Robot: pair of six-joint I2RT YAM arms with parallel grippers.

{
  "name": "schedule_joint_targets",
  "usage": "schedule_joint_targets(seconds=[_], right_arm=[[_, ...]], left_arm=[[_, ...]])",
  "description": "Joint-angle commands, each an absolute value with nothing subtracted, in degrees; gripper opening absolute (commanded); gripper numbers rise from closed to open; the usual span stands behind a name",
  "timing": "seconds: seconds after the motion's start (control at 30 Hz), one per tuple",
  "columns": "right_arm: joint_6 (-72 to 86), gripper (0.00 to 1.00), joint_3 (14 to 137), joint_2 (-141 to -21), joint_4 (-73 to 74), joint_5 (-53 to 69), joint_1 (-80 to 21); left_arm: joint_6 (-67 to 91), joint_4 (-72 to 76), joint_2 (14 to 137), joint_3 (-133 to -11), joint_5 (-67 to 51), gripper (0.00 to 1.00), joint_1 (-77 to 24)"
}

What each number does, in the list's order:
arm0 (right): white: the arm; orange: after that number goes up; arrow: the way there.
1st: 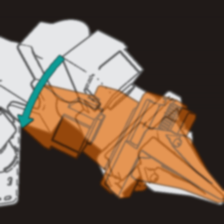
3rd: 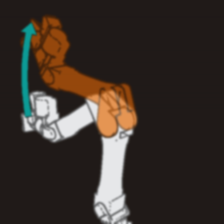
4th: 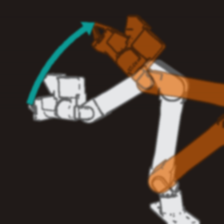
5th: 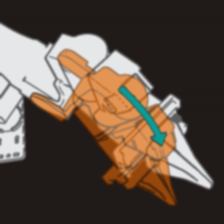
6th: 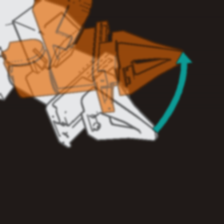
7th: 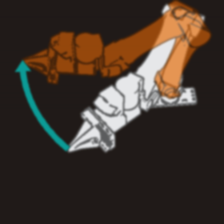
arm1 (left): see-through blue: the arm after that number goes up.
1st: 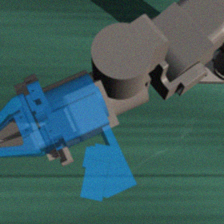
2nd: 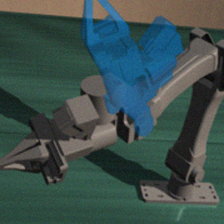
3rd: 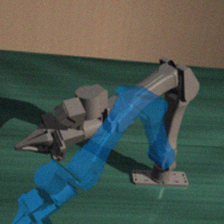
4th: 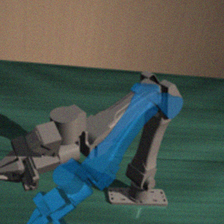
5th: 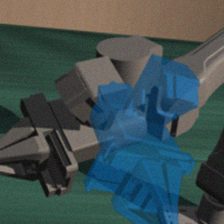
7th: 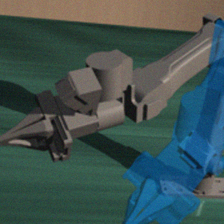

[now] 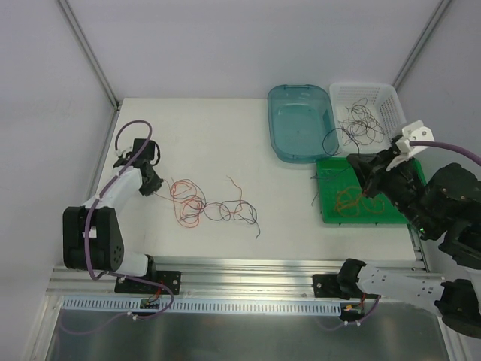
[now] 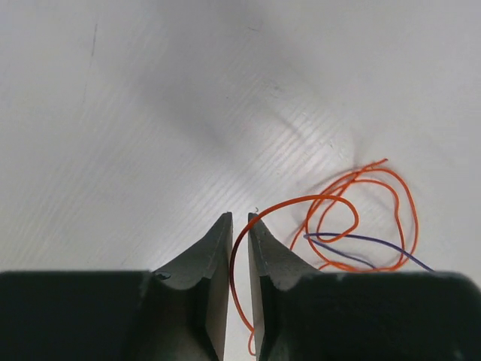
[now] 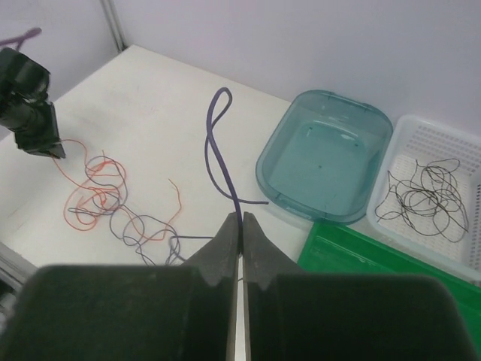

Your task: Untangle the cables

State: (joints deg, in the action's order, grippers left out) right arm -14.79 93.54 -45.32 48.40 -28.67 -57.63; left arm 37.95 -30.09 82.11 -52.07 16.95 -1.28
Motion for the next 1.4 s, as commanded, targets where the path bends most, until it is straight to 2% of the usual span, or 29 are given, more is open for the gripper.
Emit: schedule_joint_targets(seconds=[0.0,0.1,0.2,0.23,0.33,0.37,0.47,0.7,0.83,0.87,0.9,0.93,0.97,1.07,1.17,1.37], right_arm=[[-18.98,0.01,93.69,-49.47,46.33,-33.04,-57.66],[-20.56,0.01,93.51,-53.16,42.99,-32.88,-55.29],[-19.78,0.01,93.17,-57.12,39.13,-26.83,-47.75],[-18.64,0.01,93.16,-58.09,37.98,-22.11,-42.94],[-16.88,0.01,93.16,-62.57,32.97,-15.58,-34.84],[-16.09,0.01,93.16,-63.71,31.57,-14.69,-33.50],[-16.35,0.01,93.95,-68.10,26.20,-13.27,-30.24],[-18.02,0.01,96.59,-82.51,16.02,-10.02,-21.64],[-17.67,0.01,99.40,-96.02,15.03,-13.08,-19.25],[-17.49,0.04,99.93,-98.50,15.55,-13.88,-18.99],[-17.32,0.12,101.15,-100.70,16.08,-14.32,-18.64],[-16.88,0.22,101.95,-102.72,16.87,-14.67,-18.46],[-16.09,0.38,102.91,-106.83,17.83,-14.50,-18.46],[-14.94,0.51,104.77,-110.47,23.28,-11.27,-18.72],[-14.68,0.61,98.63,-107.50,22.42,-10.02,-20.47],[-12.13,0.63,86.77,-94.67,23.37,1.12,-25.57]], left_arm=[[32.88,-32.78,76.04,-53.35,11.53,0.15,-1.23],[28.75,-32.70,69.91,-51.42,8.27,0.26,-1.23],[24.36,-32.61,62.77,-48.17,3.35,0.38,-1.23],[22.61,-32.52,61.01,-47.29,1.16,0.49,-1.23],[20.31,-31.82,54.07,-43.52,-1.22,0.71,-1.23],[20.65,-31.64,50.75,-41.24,-0.62,0.85,-1.23],[21.27,-30.67,45.81,-37.72,1.92,0.99,-1.23],[20.92,-30.24,45.96,-38.58,2.20,0.99,-1.23],[21.00,-30.15,47.37,-38.76,-1.30,0.99,-1.23],[21.09,-30.32,47.37,-38.67,-1.41,0.99,-1.23],[21.35,-30.24,47.20,-38.58,-1.23,0.99,-1.23],[21.44,-30.23,47.11,-38.50,-0.80,0.99,-1.23],[21.45,-30.23,47.02,-38.50,-0.79,0.99,-1.23],[21.45,-30.15,47.55,-38.58,-1.40,0.99,-1.23],[21.27,-30.15,48.16,-38.76,-2.28,0.99,-1.14],[20.30,-28.39,50.62,-38.50,-9.48,0.99,-1.23]])
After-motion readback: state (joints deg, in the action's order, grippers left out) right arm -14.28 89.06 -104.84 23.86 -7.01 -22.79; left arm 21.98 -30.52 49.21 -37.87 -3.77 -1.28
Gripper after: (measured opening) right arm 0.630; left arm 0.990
